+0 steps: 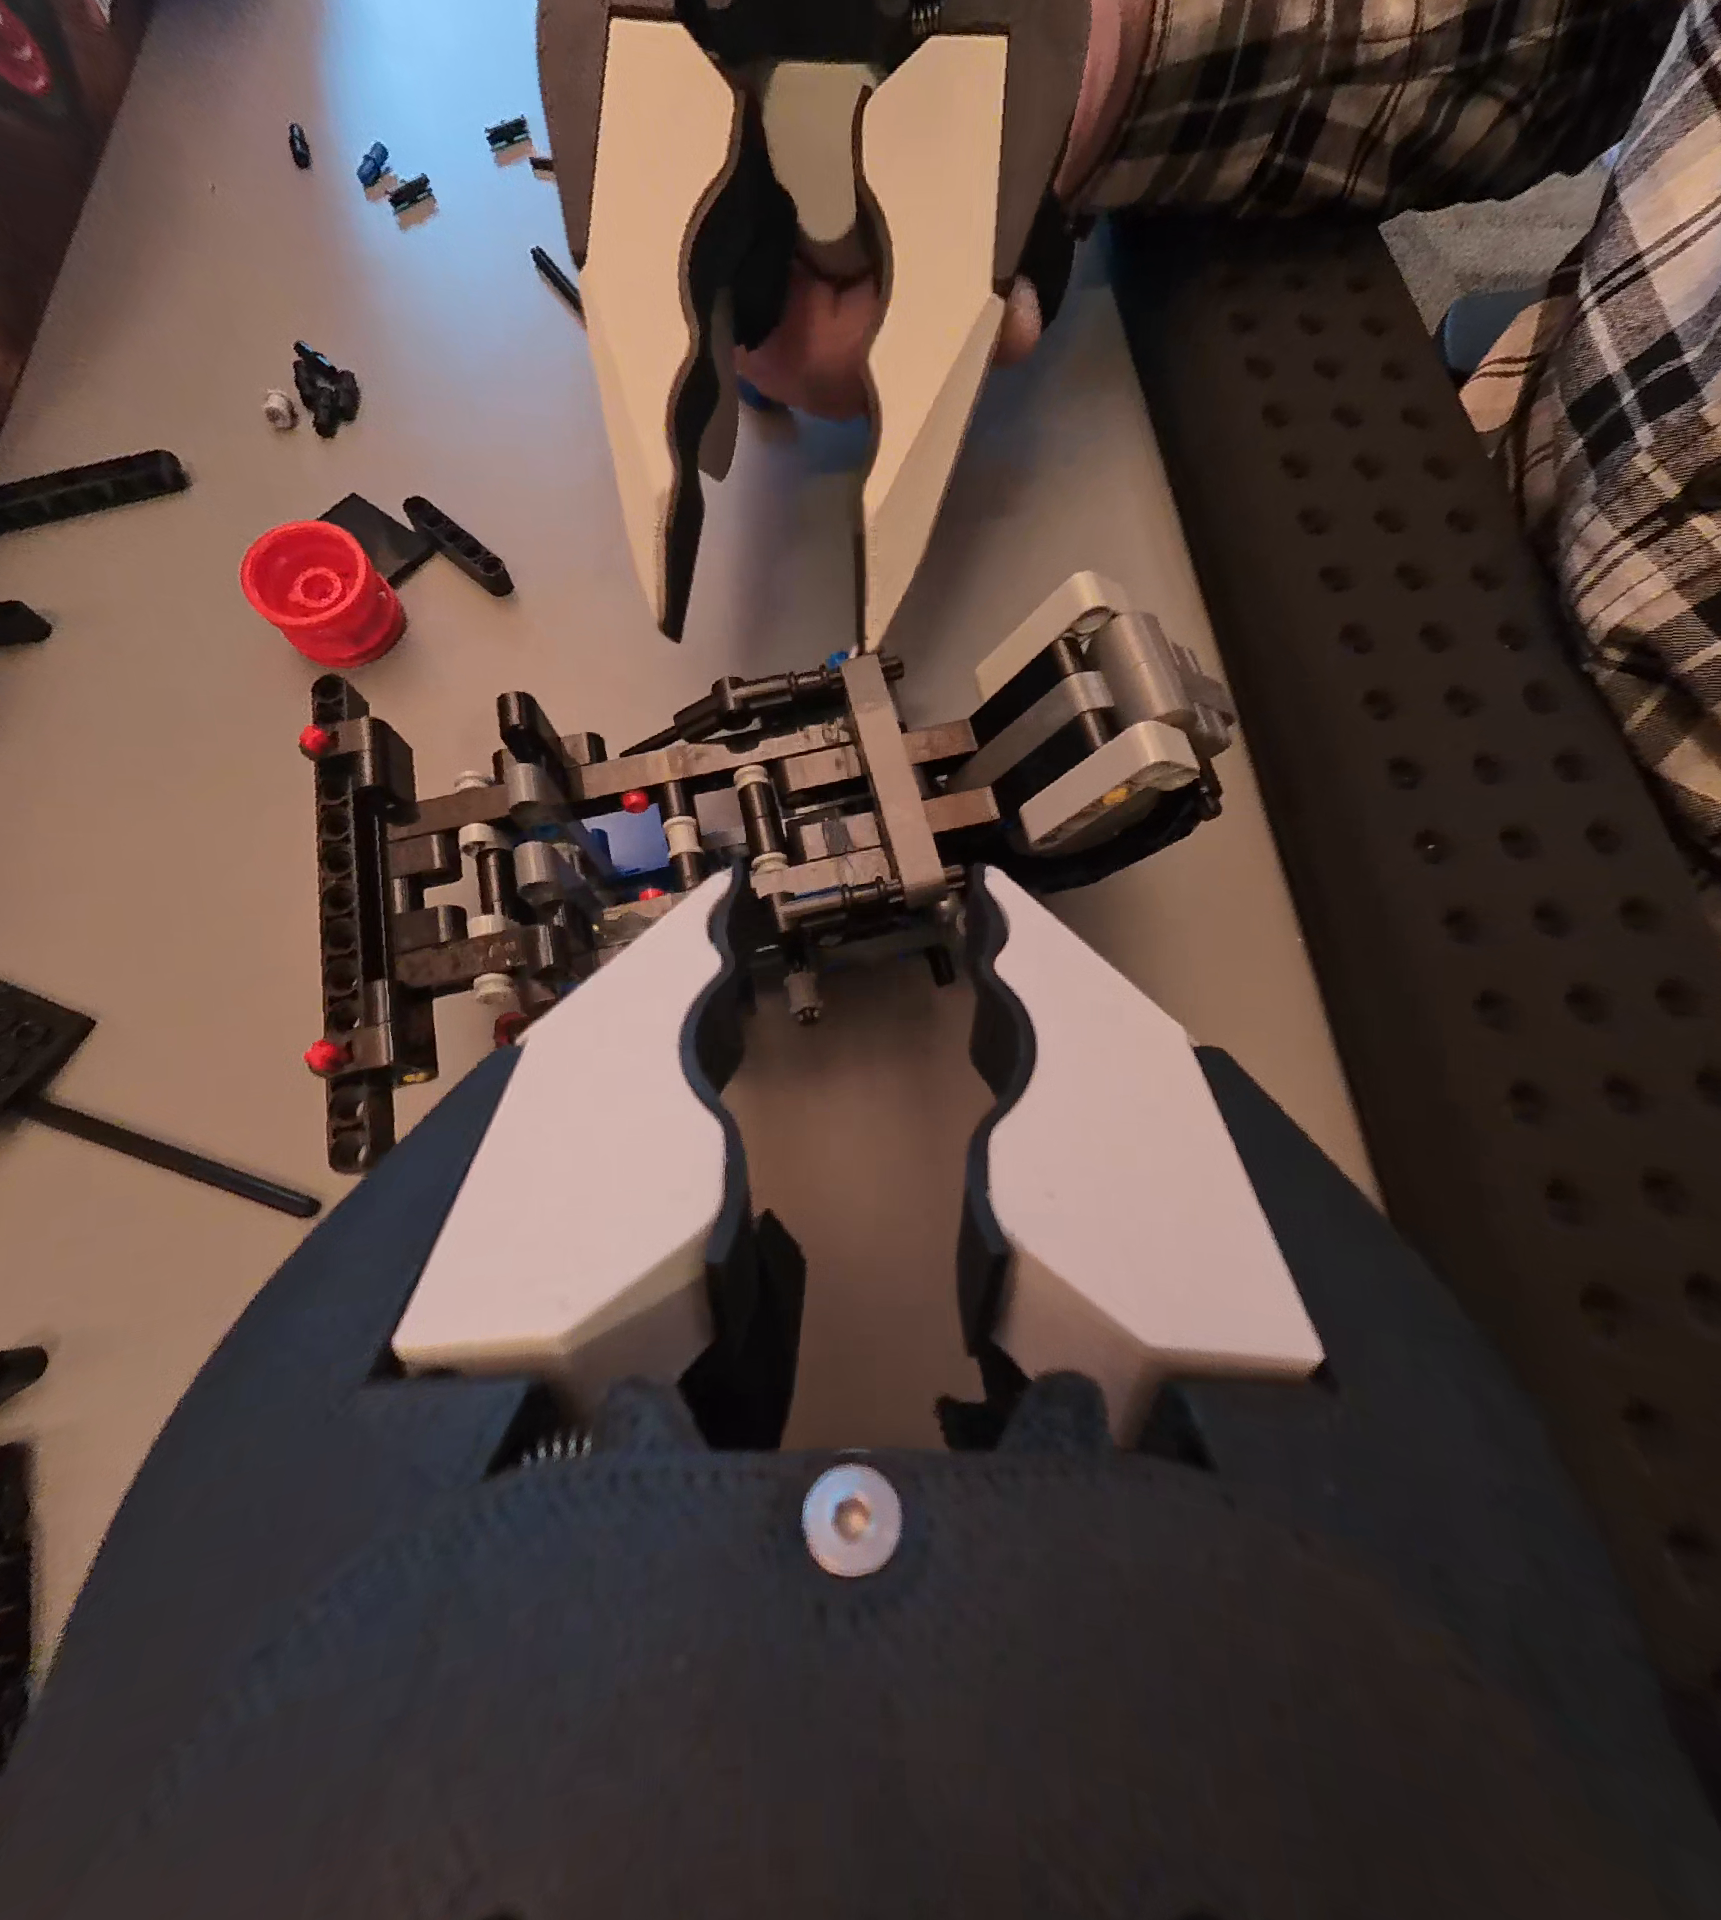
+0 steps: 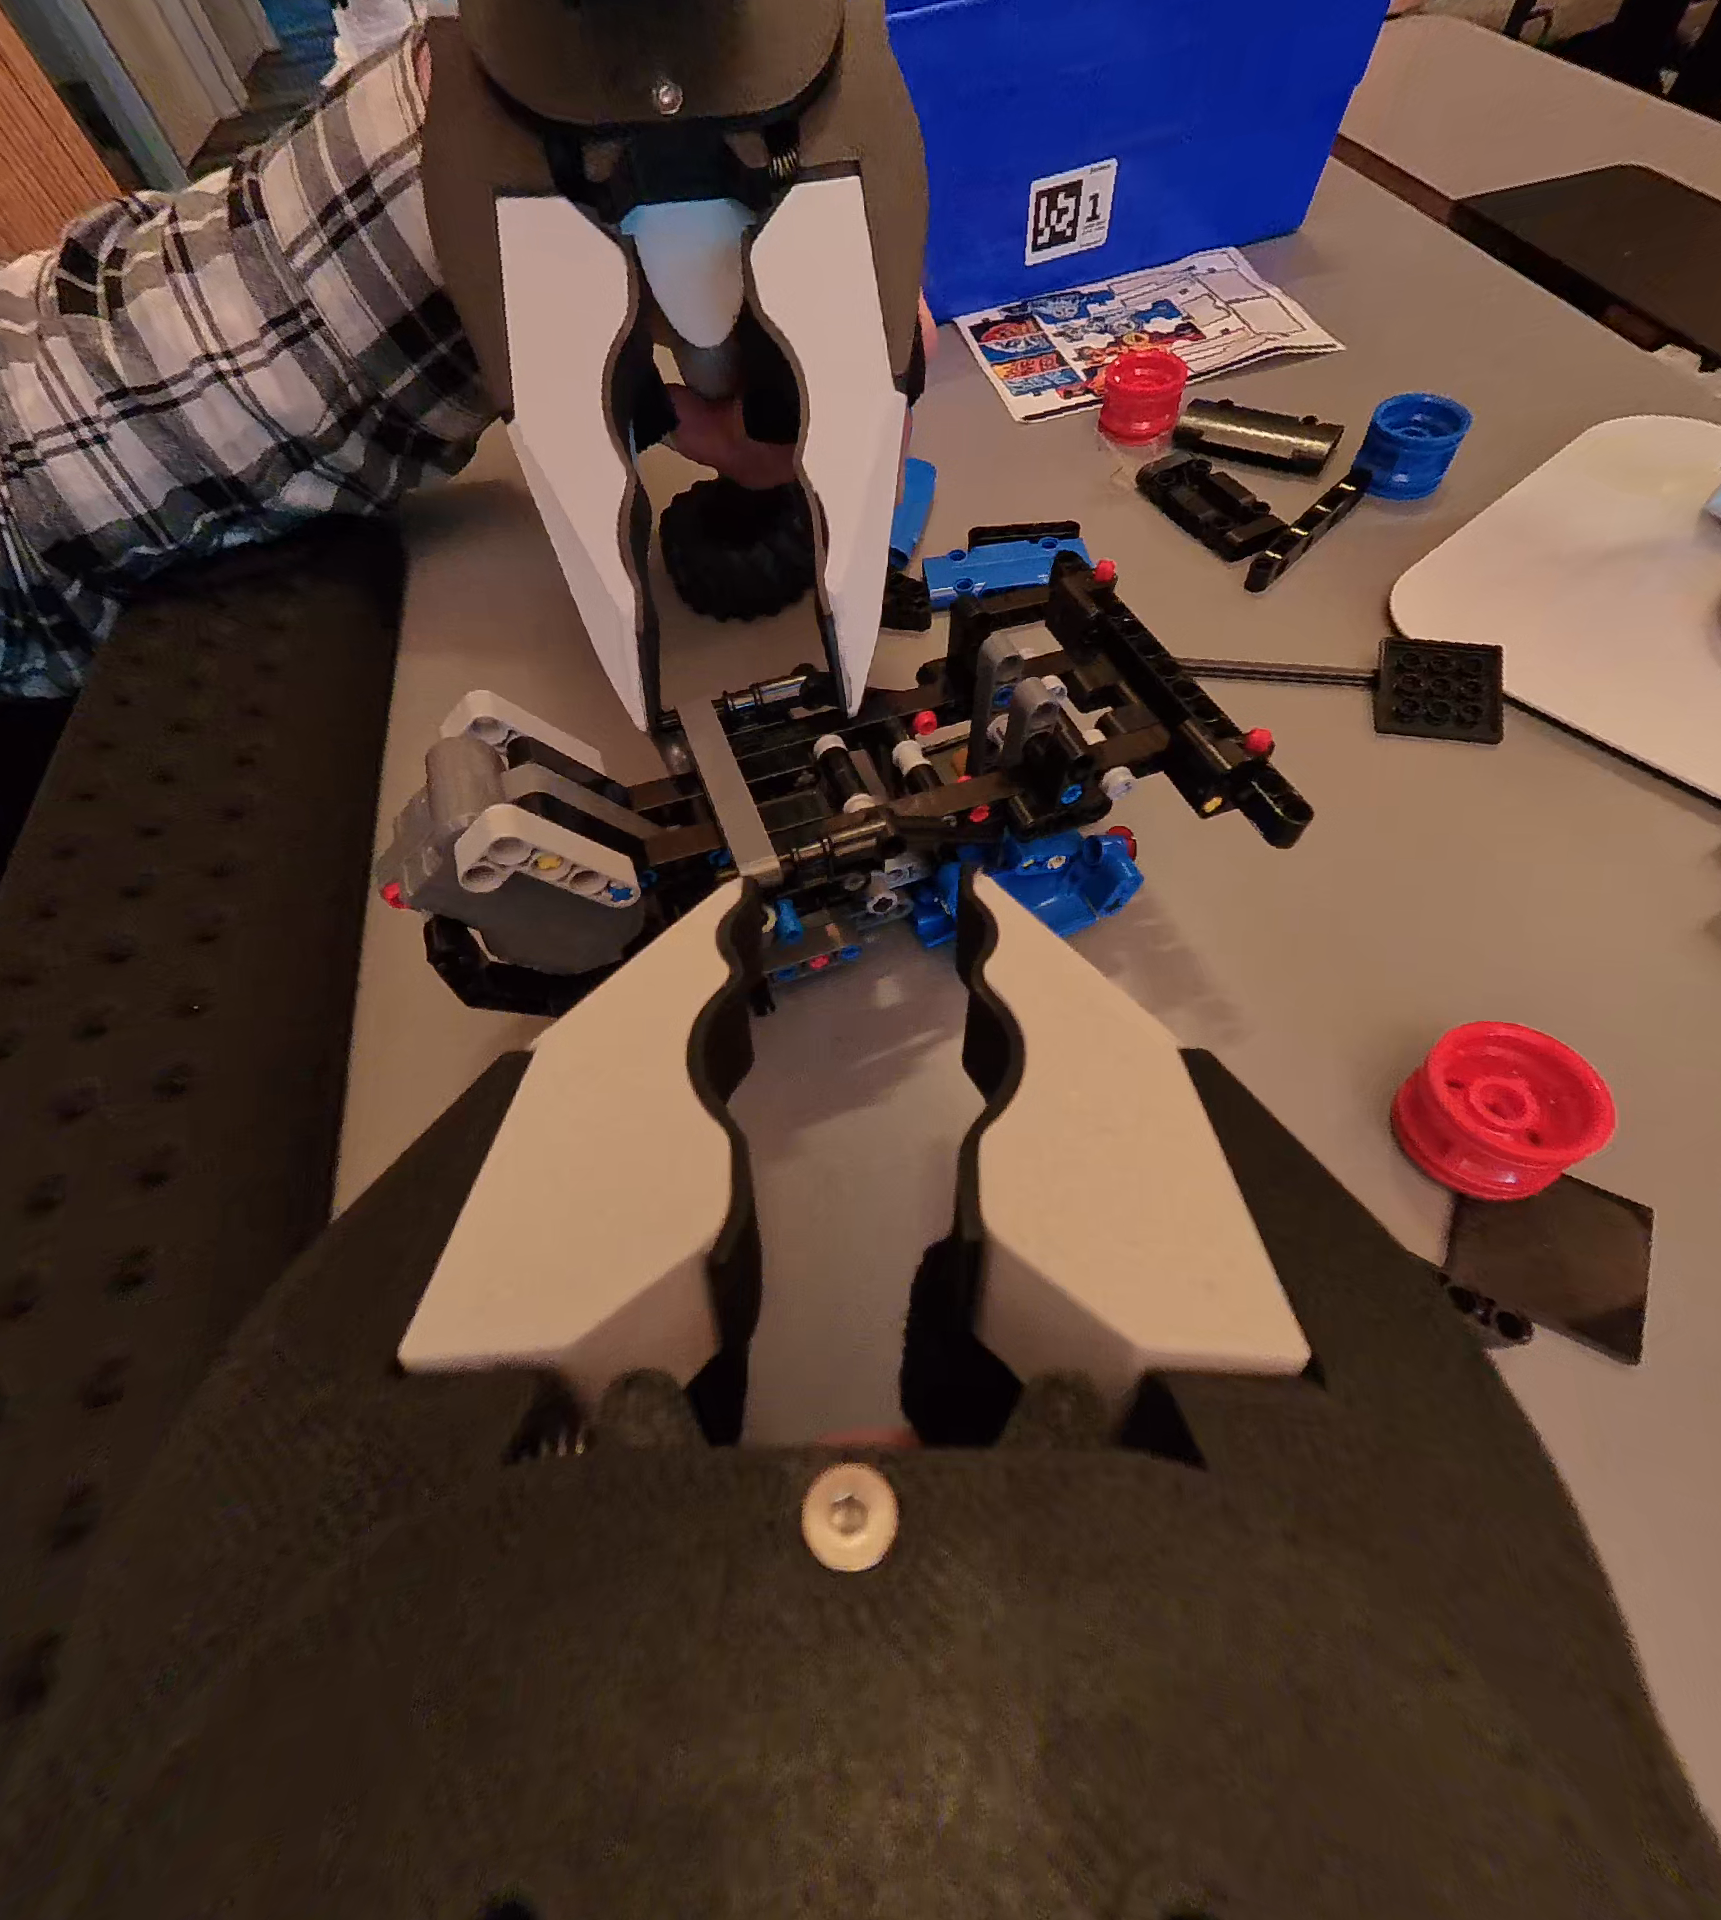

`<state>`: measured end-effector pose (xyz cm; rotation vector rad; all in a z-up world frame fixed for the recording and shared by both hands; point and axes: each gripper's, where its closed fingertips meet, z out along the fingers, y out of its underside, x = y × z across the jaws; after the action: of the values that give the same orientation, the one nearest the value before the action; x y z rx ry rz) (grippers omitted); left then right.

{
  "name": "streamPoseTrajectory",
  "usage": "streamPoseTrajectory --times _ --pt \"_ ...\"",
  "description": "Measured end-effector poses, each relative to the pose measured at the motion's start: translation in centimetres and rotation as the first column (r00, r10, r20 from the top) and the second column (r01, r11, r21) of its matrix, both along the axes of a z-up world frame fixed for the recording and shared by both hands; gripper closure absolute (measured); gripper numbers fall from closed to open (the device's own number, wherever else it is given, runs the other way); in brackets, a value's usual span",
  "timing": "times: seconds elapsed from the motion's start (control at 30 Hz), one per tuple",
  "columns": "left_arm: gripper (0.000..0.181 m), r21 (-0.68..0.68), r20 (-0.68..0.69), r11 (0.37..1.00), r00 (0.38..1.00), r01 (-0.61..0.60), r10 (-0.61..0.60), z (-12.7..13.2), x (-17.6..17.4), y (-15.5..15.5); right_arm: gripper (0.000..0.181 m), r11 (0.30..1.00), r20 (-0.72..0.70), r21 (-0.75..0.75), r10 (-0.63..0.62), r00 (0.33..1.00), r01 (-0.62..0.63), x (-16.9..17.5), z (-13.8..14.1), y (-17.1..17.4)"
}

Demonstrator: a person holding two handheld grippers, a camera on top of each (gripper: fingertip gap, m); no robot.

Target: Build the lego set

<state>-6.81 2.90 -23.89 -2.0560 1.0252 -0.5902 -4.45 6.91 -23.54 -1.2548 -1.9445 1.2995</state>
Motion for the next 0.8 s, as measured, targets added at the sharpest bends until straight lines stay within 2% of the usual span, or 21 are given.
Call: streamPoseTrajectory --times 0.8 --pt "0.138 -0.055 -0.001 0.997 0.999 -0.047 0.047 0.1 -1.3 -0.6 0.145 1.000 -0.013 0.002 0.011 1.000 -0.011 -0.1 0.1 -0.5"
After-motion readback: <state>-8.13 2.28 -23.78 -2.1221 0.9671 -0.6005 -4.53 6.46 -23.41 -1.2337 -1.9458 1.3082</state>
